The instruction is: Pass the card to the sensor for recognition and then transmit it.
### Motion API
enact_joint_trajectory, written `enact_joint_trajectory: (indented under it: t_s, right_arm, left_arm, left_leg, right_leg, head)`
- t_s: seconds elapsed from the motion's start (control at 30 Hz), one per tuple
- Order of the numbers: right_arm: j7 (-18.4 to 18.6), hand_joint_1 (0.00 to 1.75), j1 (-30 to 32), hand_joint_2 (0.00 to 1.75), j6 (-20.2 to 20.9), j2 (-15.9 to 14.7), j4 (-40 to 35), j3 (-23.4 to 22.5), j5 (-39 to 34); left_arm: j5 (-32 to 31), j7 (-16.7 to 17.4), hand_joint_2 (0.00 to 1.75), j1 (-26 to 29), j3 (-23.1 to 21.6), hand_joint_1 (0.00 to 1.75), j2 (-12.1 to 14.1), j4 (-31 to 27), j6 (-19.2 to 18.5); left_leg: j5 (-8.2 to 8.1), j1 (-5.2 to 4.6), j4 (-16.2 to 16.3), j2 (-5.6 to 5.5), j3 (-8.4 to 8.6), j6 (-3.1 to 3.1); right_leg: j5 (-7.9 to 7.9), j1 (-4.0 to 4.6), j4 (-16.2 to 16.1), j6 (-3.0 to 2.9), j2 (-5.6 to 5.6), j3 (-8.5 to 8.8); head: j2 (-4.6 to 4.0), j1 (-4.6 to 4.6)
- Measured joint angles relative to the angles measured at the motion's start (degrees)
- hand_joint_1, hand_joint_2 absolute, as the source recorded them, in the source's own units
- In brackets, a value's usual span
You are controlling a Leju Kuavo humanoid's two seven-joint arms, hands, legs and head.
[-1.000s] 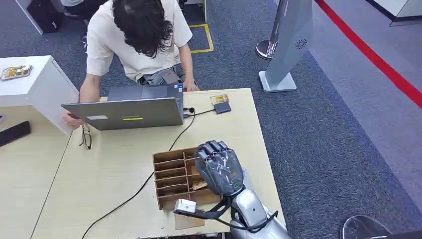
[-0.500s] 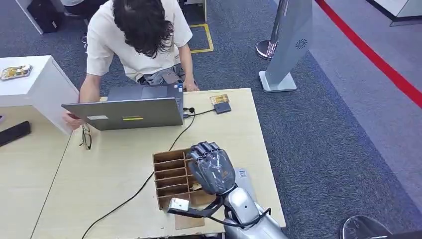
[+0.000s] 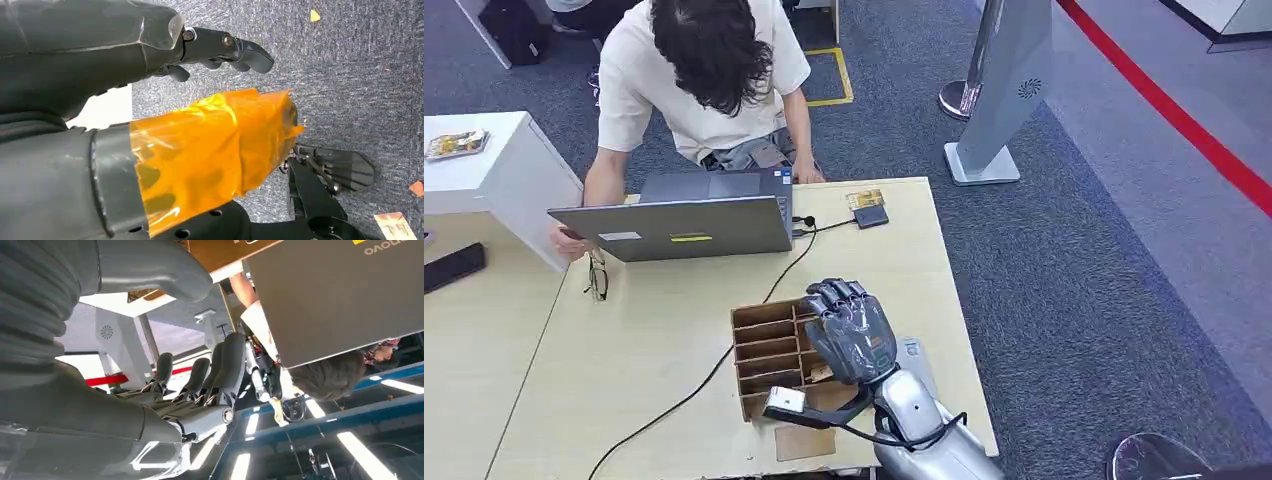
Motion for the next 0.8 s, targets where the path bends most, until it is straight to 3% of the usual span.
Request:
enact_joint_trajectory:
  t_s: [0.27,0.4,0.53,0.8]
  right_arm:
    - [0.4,0.75,-0.2,1.75,0.1,0.0,1.0,0.0,-0.1]
    - [0.5,0.89,-0.4,1.75,0.1,0.0,1.5,-0.1,-0.5]
    - [0.5,0.91,-0.4,1.75,0.2,0.0,2.1,-0.3,-0.8]
    - [0.5,0.77,-0.6,1.75,0.4,0.0,3.0,-0.8,-1.0]
  left_arm:
    - [0.0,0.0,0.00,0.0,0.0,0.00,0.0,0.0,0.0]
    - [0.0,-0.1,0.00,0.0,0.0,0.00,0.0,0.0,0.0]
    - [0.0,-0.1,0.00,0.0,0.0,0.00,0.0,0.0,0.0]
    - [-0.1,-0.2,0.00,0.0,0.0,0.00,0.0,0.0,0.0]
  left_leg:
    - [0.00,0.00,0.0,0.00,0.00,0.00]
    - [0.00,0.00,0.0,0.00,0.00,0.00]
    - [0.00,0.00,0.0,0.00,0.00,0.00]
    - [0.00,0.00,0.0,0.00,0.00,0.00]
  right_leg:
    - [0.00,0.00,0.0,0.00,0.00,0.00]
    - [0.00,0.00,0.0,0.00,0.00,0.00]
    - [0.00,0.00,0.0,0.00,0.00,0.00]
    - [0.00,0.00,0.0,0.00,0.00,0.00]
  head:
    - [0.00,0.00]
    - [0.00,0.00]
    - [0.00,0.02]
    - [0.00,0.00]
